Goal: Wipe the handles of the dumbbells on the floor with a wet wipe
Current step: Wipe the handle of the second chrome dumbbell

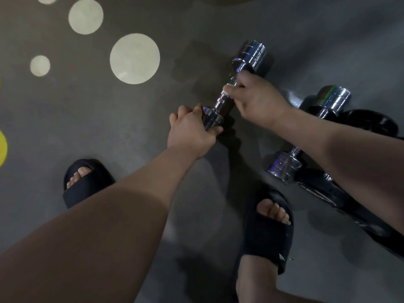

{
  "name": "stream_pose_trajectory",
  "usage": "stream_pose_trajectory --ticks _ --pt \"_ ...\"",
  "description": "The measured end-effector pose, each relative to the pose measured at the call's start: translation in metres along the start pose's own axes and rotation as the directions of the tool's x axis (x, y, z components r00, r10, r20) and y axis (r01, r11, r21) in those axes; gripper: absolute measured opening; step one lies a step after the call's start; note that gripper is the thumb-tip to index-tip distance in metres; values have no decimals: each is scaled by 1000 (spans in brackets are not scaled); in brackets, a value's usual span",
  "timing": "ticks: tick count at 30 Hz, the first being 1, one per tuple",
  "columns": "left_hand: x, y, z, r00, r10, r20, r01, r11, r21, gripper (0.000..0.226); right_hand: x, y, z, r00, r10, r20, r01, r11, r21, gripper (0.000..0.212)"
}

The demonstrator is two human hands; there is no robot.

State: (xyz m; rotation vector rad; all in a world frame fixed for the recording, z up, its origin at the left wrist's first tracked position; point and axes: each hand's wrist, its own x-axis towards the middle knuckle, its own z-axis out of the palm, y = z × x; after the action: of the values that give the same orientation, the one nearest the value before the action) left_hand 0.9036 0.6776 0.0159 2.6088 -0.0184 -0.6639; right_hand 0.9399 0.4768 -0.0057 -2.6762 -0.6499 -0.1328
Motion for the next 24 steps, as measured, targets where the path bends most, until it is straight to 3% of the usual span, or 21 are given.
stream_pose_trajectory --ticks 5,7,9,11,16,21,24 --pt "1 2 -1 1000 -12 6 12 1000 16 50 -10 -15 9 975 -173 138 166 984 62 32" --pt "1 4 -2 1000 -25 10 25 1000 17 50 -5 -4 4 996 -85 37 82 995 54 30" --pt "1 5 -3 999 -30 16 30 999 24 50 -1 2 -1 993 92 -76 -90 995 35 18" --pt "1 7 -4 999 -33 18 33 999 40 51 -4 -3 2 976 197 -96 -195 980 29 9" --pt "0 7 -2 999 -43 12 42 998 48 51 -16 -16 11 993 -38 108 31 998 63 24" --pt "-3 7 1 1000 -21 -16 22 997 73 59 1 1 2 968 250 22 -249 968 -23 21" --pt "-3 7 4 1000 -15 -25 17 997 81 64 -11 -22 8 993 70 100 -73 997 28 17"
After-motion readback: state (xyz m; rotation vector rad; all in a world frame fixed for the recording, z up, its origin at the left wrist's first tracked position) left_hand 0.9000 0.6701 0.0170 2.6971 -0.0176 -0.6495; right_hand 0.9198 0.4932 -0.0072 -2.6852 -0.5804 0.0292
